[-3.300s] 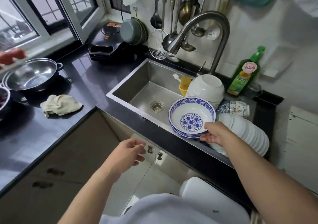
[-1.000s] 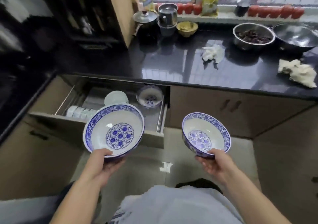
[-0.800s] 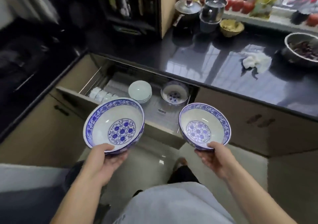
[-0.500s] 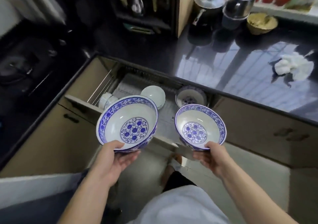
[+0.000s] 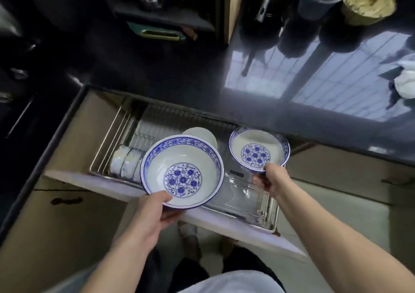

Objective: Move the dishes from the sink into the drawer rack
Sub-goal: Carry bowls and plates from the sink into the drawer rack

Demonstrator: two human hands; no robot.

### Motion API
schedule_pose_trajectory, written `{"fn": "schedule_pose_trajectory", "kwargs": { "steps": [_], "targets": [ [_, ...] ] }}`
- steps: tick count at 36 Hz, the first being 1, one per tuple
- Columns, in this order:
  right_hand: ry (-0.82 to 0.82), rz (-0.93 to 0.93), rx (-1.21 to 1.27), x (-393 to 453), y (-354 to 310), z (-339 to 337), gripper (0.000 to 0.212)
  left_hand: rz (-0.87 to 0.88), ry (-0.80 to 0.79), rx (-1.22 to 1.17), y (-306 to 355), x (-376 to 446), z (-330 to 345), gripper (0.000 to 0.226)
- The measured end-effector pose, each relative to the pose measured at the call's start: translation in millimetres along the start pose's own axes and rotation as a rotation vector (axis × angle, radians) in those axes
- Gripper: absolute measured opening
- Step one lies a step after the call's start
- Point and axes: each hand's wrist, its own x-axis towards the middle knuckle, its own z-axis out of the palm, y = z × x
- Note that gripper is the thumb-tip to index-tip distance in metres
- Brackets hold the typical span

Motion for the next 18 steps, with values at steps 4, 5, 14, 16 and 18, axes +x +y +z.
{"fn": "schedule_pose_trajectory", "kwargs": {
  "steps": [4,5,14,16,18],
  "targets": [
    [0.070,0.028,0.092,38.9,-7.5,15.7,0.029,-0.026,-0.030,0.069,9.6,32.9,5.9,0.023],
    [0.085,0.033,0.100,45.1,-10.5,20.1,0.028,-0.023,-0.035,0.090,12.3,39.7,6.2,0.022],
    [0.173,0.043,0.238,96.4,2.8,43.7,0.013,-0.012,-0.061,0.178,20.0,90.2,-3.1,0.024],
    [0.173,0.057,0.274,100.4,5.7,45.4,0.018,-0.018,-0.064,0.173,20.3,94.4,-6.5,0.025],
    [0.193,0.069,0.281,103.7,9.9,45.7,0.021,-0.039,-0.062,0.170,17.0,96.9,-10.3,0.025]
  ]
}}
